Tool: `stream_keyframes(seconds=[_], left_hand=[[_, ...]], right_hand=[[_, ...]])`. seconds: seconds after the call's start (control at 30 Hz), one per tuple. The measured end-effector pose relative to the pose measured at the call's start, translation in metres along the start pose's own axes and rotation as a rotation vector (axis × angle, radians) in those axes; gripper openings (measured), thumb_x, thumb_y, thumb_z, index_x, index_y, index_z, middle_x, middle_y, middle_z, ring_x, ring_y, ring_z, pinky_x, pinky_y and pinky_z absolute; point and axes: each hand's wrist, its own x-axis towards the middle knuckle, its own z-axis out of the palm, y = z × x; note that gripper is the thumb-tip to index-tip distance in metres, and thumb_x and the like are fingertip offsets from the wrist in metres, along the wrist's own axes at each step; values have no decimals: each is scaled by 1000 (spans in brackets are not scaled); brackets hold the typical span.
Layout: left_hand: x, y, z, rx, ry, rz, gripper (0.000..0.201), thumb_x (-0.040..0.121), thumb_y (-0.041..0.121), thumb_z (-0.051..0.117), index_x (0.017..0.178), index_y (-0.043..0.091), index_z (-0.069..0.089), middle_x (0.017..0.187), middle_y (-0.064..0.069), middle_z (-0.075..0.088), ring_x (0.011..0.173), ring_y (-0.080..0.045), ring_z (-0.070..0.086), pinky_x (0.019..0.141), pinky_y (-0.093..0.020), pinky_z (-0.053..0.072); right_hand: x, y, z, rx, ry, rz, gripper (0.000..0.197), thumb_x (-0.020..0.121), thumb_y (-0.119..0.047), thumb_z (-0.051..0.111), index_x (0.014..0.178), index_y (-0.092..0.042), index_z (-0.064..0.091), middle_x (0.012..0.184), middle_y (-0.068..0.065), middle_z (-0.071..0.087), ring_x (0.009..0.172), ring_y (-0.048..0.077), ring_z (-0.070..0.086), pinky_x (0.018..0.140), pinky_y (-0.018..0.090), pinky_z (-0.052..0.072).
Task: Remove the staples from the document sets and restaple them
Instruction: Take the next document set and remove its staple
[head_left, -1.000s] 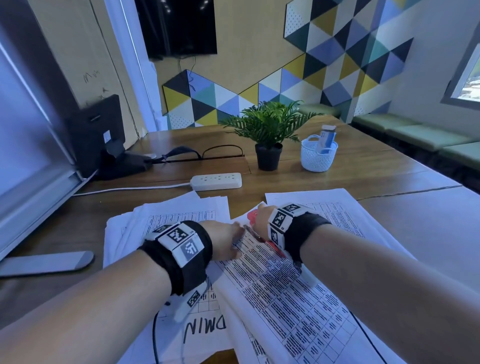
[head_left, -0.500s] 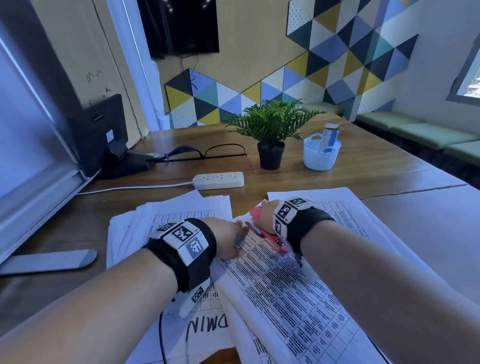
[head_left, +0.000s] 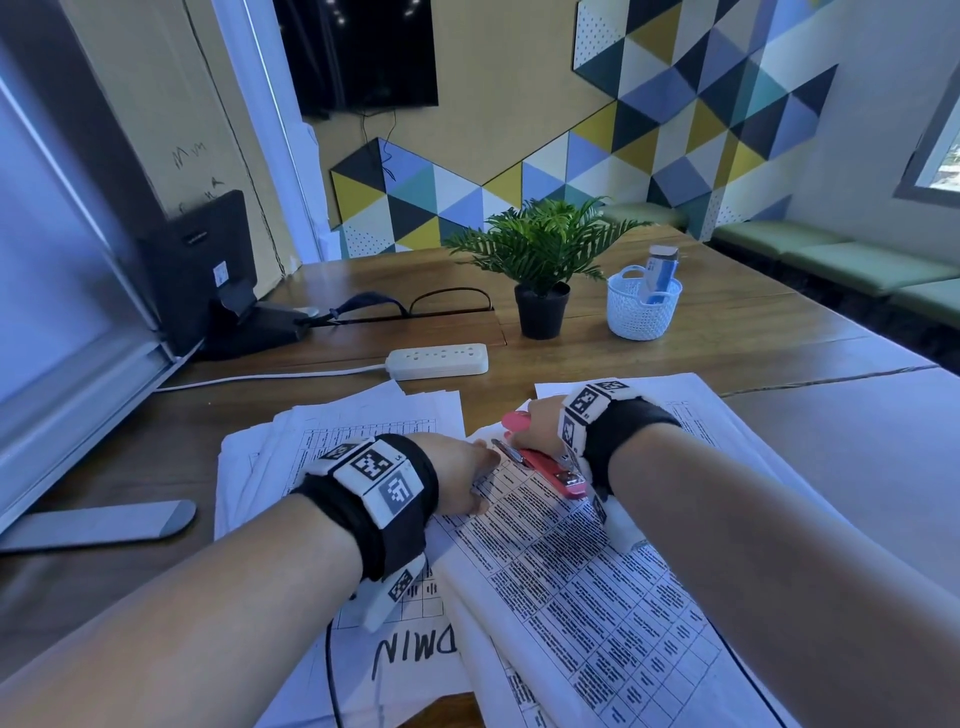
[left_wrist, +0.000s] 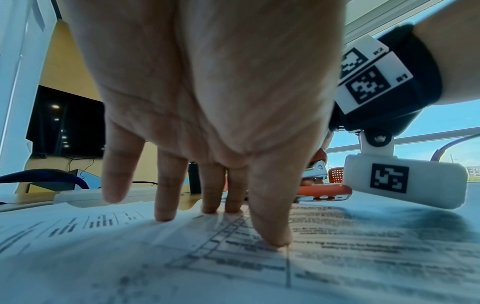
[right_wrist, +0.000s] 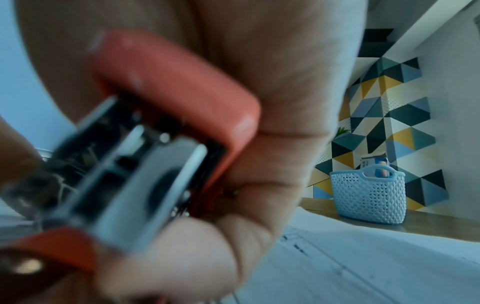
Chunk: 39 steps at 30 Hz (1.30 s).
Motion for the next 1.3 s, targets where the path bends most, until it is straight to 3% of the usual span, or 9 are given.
stream_keyframes(seconds=[0.2, 0.3, 0.37, 0.53, 0.63, 0.73, 0.97, 1.2, 1.3], left_hand=[[0, -9, 6, -54, 29, 30, 55, 98, 34, 50, 147, 19, 33, 155, -2, 31, 131, -24, 47, 105, -40, 44], [-10, -26, 14, -120, 30, -11, 60, 95, 36, 53, 150, 29, 30, 156, 1, 30, 137, -20, 39, 110, -37, 36], [-18, -37, 23, -137, 42, -31, 62, 93, 39, 56, 149, 30, 31, 154, 4, 33, 138, -17, 37, 113, -38, 32], [-28, -41, 37, -163, 118, -32, 56, 91, 39, 59, 144, 33, 42, 151, 10, 37, 137, -16, 38, 112, -39, 34], [-30, -36, 34, -165, 110, -8, 58, 92, 29, 59, 146, 37, 38, 156, 12, 31, 139, -17, 37, 111, -37, 33], [-29, -32, 30, -122, 69, 12, 64, 93, 23, 56, 150, 36, 29, 158, 9, 28, 139, -20, 37, 110, -37, 37], [-24, -29, 25, -50, -11, 13, 65, 97, 21, 53, 153, 33, 22, 162, 11, 16, 141, -22, 35, 112, -37, 33], [-20, -29, 24, -45, 7, 14, 64, 94, 22, 59, 150, 33, 31, 155, 5, 36, 131, -22, 46, 105, -35, 39], [-20, -30, 24, -56, 20, 6, 61, 93, 25, 60, 148, 33, 35, 144, 1, 50, 124, -23, 52, 99, -32, 42]], right_hand=[[-1, -14, 2, -185, -48, -37, 29, 102, -25, 33, 77, -16, 43, 79, 5, 51, 57, 12, 41, 51, 18, 31], [-4, -14, 4, -246, -24, -80, 33, 102, -29, 30, 121, -9, 49, 122, 15, 57, 101, 25, 60, 86, 29, 46], [-8, -10, 4, -214, -11, -71, 38, 100, -28, 38, 132, -7, 45, 130, 13, 55, 118, 30, 54, 86, 33, 42], [-22, -8, 10, -117, 7, -46, 47, 98, -34, 43, 135, -5, 39, 118, 11, 55, 101, 27, 52, 62, 26, 36], [-30, -18, 19, -134, 1, -70, 46, 99, -35, 40, 134, -6, 34, 110, 9, 58, 101, 24, 51, 77, 29, 37], [-38, -29, 19, -175, 15, -109, 45, 100, -30, 39, 136, -4, 33, 130, 12, 52, 112, 24, 53, 86, 31, 41], [-27, -40, 20, -182, 73, -171, 38, 98, -21, 46, 130, 0, 47, 129, 13, 57, 119, 30, 54, 87, 35, 47], [-10, -46, 21, -328, 54, -115, 37, 96, -22, 51, 127, -4, 43, 124, 9, 60, 112, 25, 60, 79, 32, 46], [-4, -49, 24, -282, 36, -60, 39, 95, -25, 52, 129, -8, 42, 123, 7, 56, 114, 26, 57, 93, 36, 48]])
